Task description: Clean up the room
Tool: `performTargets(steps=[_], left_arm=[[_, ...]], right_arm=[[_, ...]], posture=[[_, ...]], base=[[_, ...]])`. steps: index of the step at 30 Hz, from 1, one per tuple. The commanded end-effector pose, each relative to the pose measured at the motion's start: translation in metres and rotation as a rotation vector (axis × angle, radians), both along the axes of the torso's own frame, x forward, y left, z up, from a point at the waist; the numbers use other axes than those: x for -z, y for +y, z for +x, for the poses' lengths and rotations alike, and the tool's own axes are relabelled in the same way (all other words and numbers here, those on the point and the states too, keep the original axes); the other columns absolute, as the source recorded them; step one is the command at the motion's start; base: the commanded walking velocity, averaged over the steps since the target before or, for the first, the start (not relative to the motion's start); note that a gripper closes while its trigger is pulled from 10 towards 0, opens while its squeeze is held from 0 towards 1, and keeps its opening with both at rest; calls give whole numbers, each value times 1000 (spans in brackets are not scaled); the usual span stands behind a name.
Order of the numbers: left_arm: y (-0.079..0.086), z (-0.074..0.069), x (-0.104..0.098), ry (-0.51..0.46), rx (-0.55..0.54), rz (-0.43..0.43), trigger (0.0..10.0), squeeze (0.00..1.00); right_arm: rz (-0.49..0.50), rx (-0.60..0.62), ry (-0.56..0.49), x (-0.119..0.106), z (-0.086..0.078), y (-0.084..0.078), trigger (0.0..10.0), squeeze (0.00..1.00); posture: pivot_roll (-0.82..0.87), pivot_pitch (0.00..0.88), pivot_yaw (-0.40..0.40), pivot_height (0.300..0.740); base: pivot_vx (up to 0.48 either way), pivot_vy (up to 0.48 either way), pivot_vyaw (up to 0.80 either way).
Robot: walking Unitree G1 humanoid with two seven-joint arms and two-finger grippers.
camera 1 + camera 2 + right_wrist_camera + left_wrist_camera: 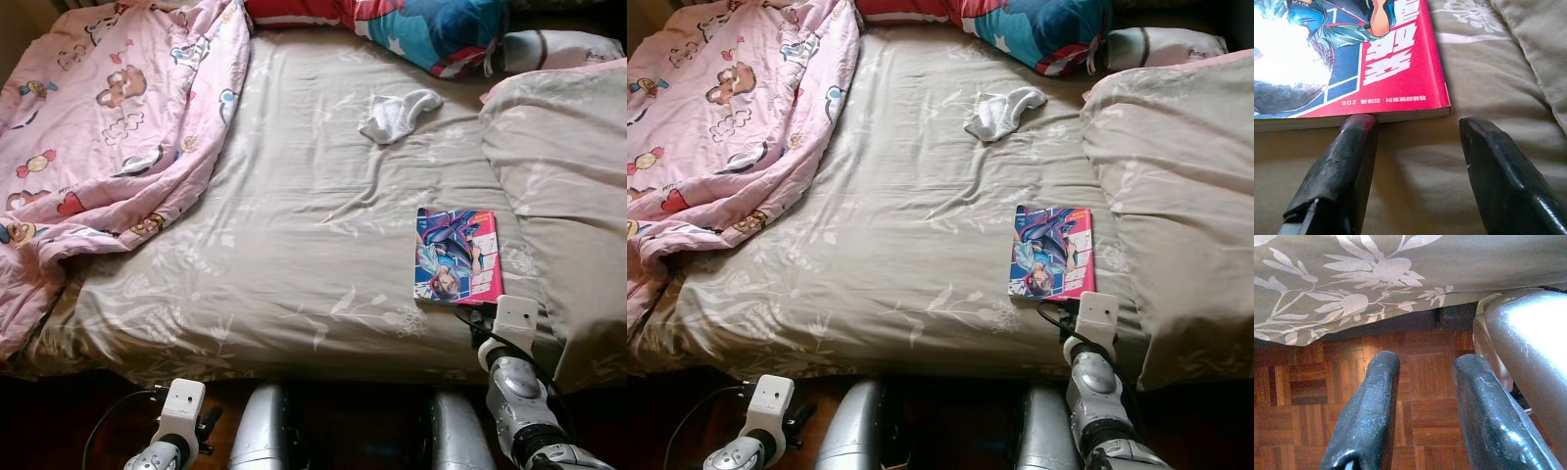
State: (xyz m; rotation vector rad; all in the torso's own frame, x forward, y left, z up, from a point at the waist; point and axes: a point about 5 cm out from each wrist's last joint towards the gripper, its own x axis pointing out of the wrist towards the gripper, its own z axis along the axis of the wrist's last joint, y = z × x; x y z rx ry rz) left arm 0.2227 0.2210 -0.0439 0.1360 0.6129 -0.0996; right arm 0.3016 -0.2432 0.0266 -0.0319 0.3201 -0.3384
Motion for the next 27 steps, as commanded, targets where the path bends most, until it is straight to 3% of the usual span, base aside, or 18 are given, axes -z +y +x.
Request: performTargets(steps=[1, 9, 19, 27], left_arm=[[9, -11, 5, 44, -10, 21, 10000, 0], [2, -5, 5, 47, -10, 12, 10000, 0], [-16, 15, -2, 11, -28, -27, 10000, 0], [-29, 24, -5, 9, -46, -54, 10000, 0]], right_arm=[[9, 24, 3, 3, -3, -2, 10000, 0], [48, -30, -51, 4, -5, 10, 10000, 0], [78, -45, -186, 2, -16, 12, 10000, 0], [110, -112, -108, 21, -28, 30, 10000, 0]], posture=[[39, 236, 170, 599], [20, 202, 155, 599], [-21, 138, 112, 599], [-50, 95, 82, 599]], base=[[0, 0, 0], [0, 0, 0], [0, 0, 0], [0, 0, 0]])
